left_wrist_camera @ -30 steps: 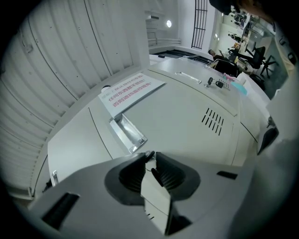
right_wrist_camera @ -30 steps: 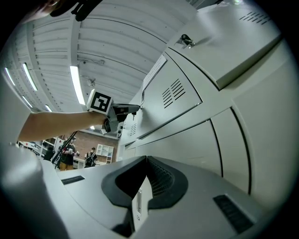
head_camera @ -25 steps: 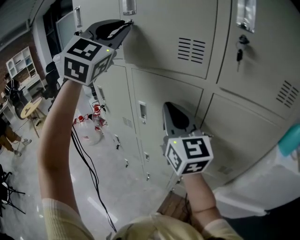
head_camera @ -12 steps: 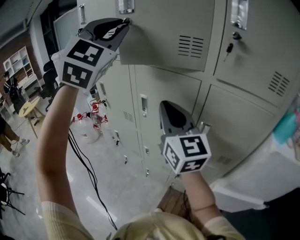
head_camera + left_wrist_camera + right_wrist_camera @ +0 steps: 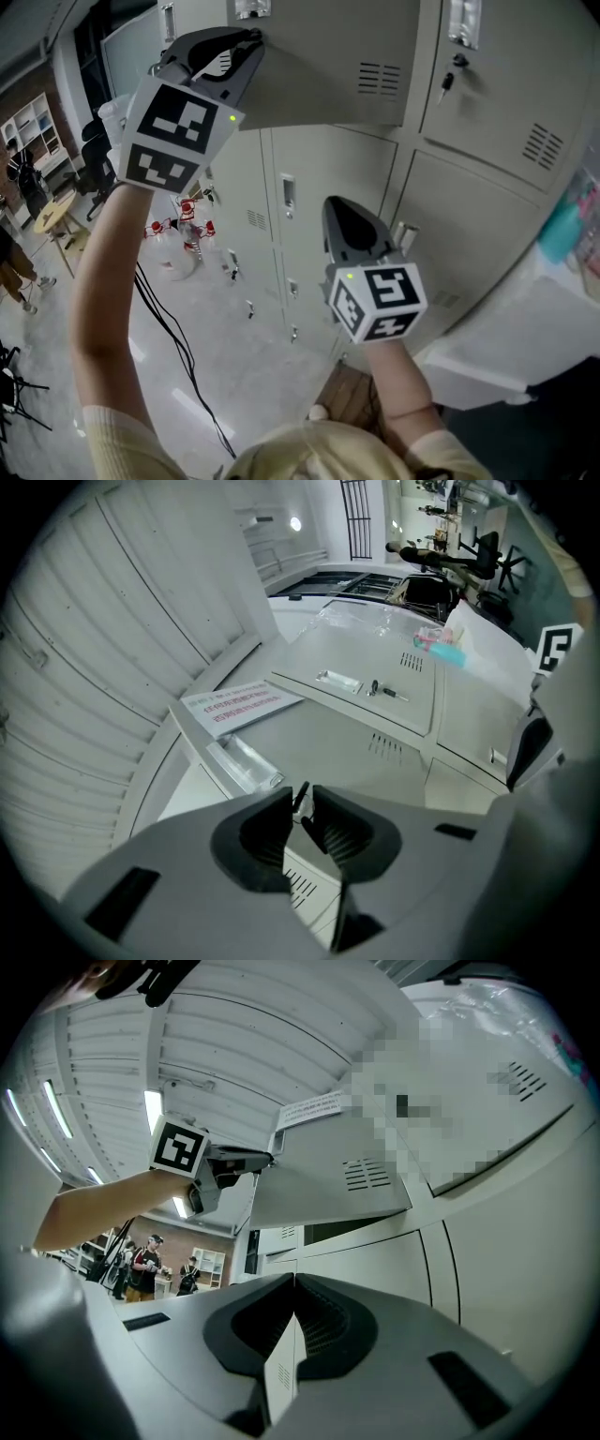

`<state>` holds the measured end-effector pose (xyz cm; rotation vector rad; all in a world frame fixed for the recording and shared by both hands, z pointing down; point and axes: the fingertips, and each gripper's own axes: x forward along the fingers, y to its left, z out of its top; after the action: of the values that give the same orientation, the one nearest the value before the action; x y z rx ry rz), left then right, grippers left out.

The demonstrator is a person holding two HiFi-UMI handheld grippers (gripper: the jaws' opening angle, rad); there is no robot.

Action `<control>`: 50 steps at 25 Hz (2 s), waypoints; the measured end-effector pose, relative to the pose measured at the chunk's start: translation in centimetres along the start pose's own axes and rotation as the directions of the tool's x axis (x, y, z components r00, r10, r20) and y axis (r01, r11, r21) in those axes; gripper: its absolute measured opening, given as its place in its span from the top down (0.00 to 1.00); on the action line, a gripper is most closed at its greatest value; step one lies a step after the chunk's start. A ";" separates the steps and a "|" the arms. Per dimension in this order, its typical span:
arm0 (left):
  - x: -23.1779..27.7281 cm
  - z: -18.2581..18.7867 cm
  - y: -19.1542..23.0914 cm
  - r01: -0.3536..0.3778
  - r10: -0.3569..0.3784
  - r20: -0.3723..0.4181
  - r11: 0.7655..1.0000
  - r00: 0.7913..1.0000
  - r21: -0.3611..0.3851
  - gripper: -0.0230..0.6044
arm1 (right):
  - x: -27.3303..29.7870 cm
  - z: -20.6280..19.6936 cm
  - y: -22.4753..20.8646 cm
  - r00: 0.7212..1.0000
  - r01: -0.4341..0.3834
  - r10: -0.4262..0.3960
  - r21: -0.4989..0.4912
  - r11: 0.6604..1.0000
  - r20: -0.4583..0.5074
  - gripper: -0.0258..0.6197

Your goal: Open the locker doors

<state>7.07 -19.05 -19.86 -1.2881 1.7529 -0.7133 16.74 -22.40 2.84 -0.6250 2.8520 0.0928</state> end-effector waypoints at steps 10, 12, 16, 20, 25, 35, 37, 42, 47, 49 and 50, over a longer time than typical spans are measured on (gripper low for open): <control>-3.3 4.8 -1.7 0.016 -0.021 0.063 0.997 0.998 0.076 0.86 | -3.3 0.6 1.4 0.999 0.036 -0.036 -0.003 0.999 0.007 0.95; -3.8 5.6 -2.1 0.023 -0.029 0.073 0.996 0.997 0.084 0.85 | -4.0 1.1 1.4 0.999 0.047 -0.047 -0.012 0.999 0.017 0.95; -4.5 7.0 -2.7 0.037 -0.046 0.092 0.994 0.995 0.103 0.85 | -5.2 1.5 1.3 0.997 0.080 -0.080 -0.017 0.997 0.020 0.95; -5.1 8.2 -3.4 0.051 -0.064 0.110 0.992 0.992 0.114 0.85 | -6.4 1.7 1.3 0.994 0.109 -0.108 -0.028 0.994 0.020 0.95; -5.8 9.9 -4.2 0.058 -0.075 0.142 0.991 0.987 0.119 0.85 | -7.7 1.8 1.1 0.989 0.148 -0.147 -0.028 0.989 0.018 0.95; -6.9 12.6 -5.8 0.095 -0.114 0.185 0.990 0.976 0.107 0.85 | -9.9 2.4 1.5 0.981 0.193 -0.192 -0.036 0.981 0.036 0.95; -7.1 12.9 -6.0 0.100 -0.115 0.189 0.991 0.975 0.091 0.85 | -10.5 2.5 1.5 0.979 0.204 -0.202 -0.036 0.978 0.040 0.95; -7.7 13.9 -6.7 0.104 -0.114 0.222 0.993 0.968 0.058 0.85 | -11.6 2.9 1.1 0.973 0.229 -0.227 -0.034 0.973 0.046 0.95; -8.8 14.9 -7.5 0.134 -0.135 0.282 0.991 0.950 0.022 0.86 | -12.0 2.9 1.1 0.971 0.236 -0.234 -0.039 0.971 0.048 0.95; -9.5 15.4 -7.9 0.151 -0.147 0.309 0.988 0.940 0.010 0.86 | -11.9 2.9 1.2 0.971 0.236 -0.234 -0.041 0.971 0.048 0.95; -10.0 15.6 -8.1 0.161 -0.153 0.324 0.987 0.934 0.001 0.86 | -11.9 2.9 1.2 0.971 0.234 -0.232 -0.041 0.971 0.047 0.95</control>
<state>25.82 -11.68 -18.11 -1.4838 1.4094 -0.5317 27.36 -16.14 2.74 -0.9513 2.7196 0.1324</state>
